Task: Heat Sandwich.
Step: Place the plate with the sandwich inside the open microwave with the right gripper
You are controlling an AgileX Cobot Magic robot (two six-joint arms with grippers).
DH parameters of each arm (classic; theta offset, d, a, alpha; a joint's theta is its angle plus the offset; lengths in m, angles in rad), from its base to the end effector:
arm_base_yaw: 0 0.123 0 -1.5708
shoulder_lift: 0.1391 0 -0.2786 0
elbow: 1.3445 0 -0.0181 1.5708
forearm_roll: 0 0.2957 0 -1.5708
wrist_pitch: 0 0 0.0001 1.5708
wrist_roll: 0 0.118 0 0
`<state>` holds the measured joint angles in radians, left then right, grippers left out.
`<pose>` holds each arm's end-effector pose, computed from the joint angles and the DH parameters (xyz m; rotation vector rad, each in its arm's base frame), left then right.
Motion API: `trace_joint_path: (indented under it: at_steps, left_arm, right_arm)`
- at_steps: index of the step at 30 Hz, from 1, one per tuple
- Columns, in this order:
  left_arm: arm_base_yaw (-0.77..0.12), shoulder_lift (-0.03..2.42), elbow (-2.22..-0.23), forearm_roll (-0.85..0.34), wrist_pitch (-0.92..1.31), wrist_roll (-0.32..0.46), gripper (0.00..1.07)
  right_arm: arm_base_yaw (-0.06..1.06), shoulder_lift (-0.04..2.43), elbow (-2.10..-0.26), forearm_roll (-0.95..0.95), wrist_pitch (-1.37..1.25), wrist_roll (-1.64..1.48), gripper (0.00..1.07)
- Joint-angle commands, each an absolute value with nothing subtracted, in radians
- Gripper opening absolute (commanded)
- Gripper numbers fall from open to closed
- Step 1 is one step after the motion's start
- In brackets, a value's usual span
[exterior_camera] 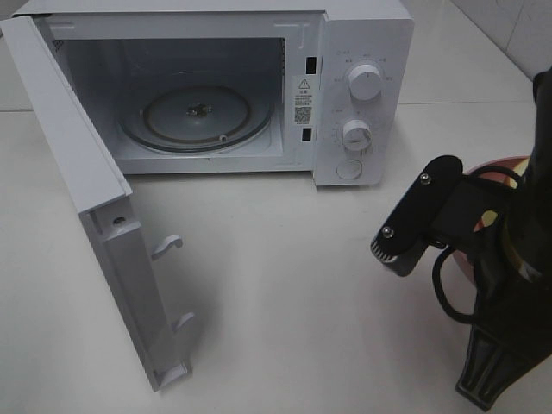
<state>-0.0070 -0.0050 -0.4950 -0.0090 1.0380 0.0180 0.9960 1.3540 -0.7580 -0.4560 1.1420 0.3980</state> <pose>0.0662 -0.0014 0.2876 0.0256 2.0214 -0.0038 0.1708 0.1768 0.1645 -1.1363 2.6614 -0.5311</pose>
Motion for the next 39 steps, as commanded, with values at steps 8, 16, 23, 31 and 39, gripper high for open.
trace_joint_path:
  at_steps: [8, 16, 23, 31, 39]
  left_arm:
    - [-0.003, -0.032, -0.494, -0.011, 1.034, 0.015, 0.98]
    - [-0.003, -0.032, -0.494, -0.011, 1.034, 0.015, 0.98]
    - [-0.003, -0.032, -0.494, -0.011, 1.034, 0.015, 0.98]
    - [-0.003, -0.032, -0.494, -0.011, 1.034, 0.015, 0.98]
    - [-0.003, -0.032, -0.494, -0.011, 1.034, 0.015, 0.98]
  right_arm:
    - [1.109, 1.345, -0.754, -0.478, 1.165, 0.426, 0.02]
    - [1.163, 1.345, -0.754, -0.481, 1.155, 0.385, 0.02]
    - [1.167, 1.345, -0.754, -0.491, 1.137, 0.288, 0.02]
    - [1.167, 1.345, -0.754, -0.491, 1.065, 0.189, 0.02]
    - [1.167, 1.345, -0.754, -0.491, 1.007, 0.089, 0.03]
